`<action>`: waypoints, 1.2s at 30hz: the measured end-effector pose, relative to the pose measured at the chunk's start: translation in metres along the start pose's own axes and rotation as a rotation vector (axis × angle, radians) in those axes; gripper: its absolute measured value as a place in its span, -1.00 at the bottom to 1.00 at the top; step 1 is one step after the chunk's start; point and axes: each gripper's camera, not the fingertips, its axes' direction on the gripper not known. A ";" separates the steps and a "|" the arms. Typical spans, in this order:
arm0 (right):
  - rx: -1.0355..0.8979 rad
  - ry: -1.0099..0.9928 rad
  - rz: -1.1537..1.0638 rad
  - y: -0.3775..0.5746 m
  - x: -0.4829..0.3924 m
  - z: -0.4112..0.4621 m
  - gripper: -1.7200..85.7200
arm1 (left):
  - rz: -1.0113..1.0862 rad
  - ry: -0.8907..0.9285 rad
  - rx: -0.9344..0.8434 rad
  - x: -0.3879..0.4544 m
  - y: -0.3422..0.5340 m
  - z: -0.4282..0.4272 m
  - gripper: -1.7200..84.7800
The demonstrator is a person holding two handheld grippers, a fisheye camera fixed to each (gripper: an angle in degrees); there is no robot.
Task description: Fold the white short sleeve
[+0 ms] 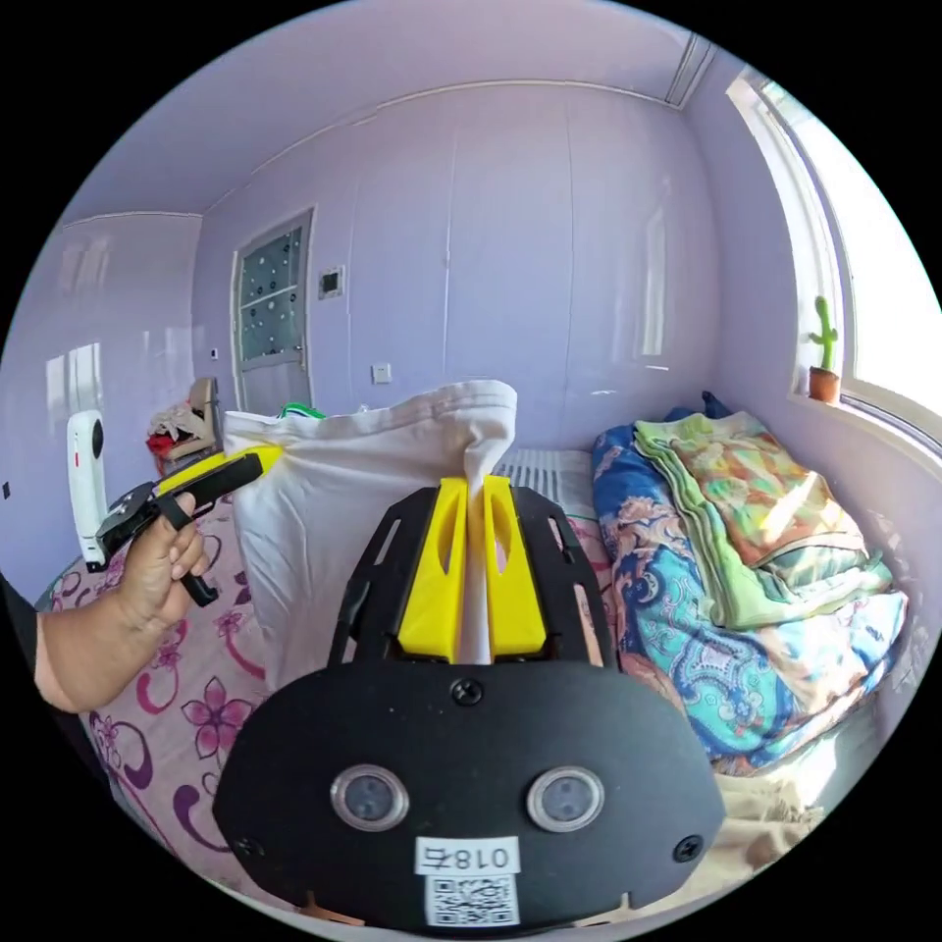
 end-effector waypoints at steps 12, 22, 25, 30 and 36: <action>-0.119 -0.068 0.410 0.116 0.092 0.133 -0.82 | -0.303 0.276 -0.330 -0.123 0.004 0.148 -0.69; -0.542 0.120 0.173 0.240 0.010 0.124 -0.96 | 0.068 0.263 -0.690 -0.029 0.040 0.141 -0.75; -0.442 0.130 0.214 0.258 0.012 0.110 -0.96 | -0.004 0.248 -0.627 -0.040 0.010 0.118 -0.75; -0.485 0.185 0.200 0.288 0.010 0.133 -0.96 | 0.059 0.189 -0.708 -0.019 -0.016 0.116 -0.77; -0.163 0.183 0.172 0.307 -0.025 0.041 -0.95 | -0.036 0.299 -0.449 -0.036 -0.064 -0.008 -0.81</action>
